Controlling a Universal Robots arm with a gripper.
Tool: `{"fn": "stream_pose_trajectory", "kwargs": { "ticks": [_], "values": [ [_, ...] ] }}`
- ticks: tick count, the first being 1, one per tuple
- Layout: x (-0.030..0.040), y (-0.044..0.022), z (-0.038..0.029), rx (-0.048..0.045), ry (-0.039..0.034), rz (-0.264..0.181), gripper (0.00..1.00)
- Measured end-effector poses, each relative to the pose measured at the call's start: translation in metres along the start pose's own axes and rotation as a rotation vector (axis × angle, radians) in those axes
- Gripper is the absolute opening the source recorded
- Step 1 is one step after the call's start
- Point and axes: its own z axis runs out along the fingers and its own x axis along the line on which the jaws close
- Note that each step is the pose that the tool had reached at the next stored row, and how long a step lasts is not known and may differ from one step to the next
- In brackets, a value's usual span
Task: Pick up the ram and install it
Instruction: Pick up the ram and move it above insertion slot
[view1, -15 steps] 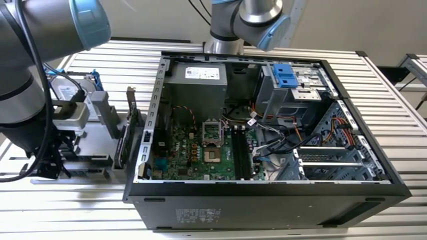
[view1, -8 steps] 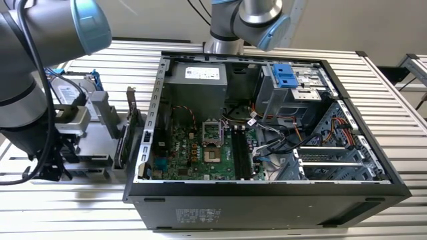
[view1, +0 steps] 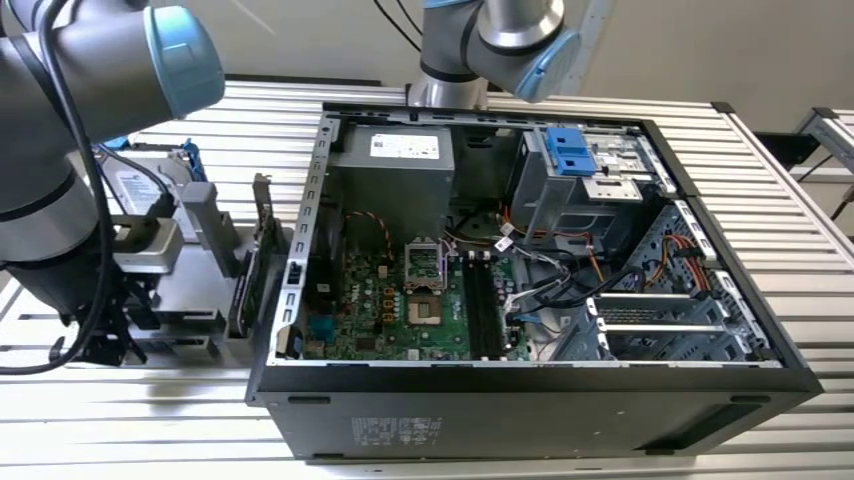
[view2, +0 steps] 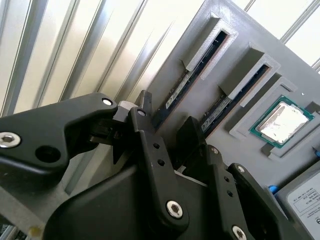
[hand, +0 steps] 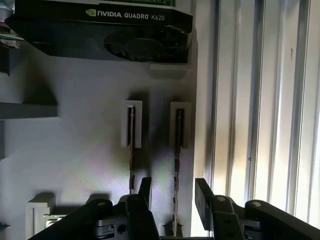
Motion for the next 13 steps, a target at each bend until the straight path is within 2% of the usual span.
{"fn": "stream_pose_trajectory", "kwargs": {
  "ticks": [13],
  "values": [
    [0.0001,0.0,0.0018,0.0,0.0001,0.0,1.0]
  ]
}}
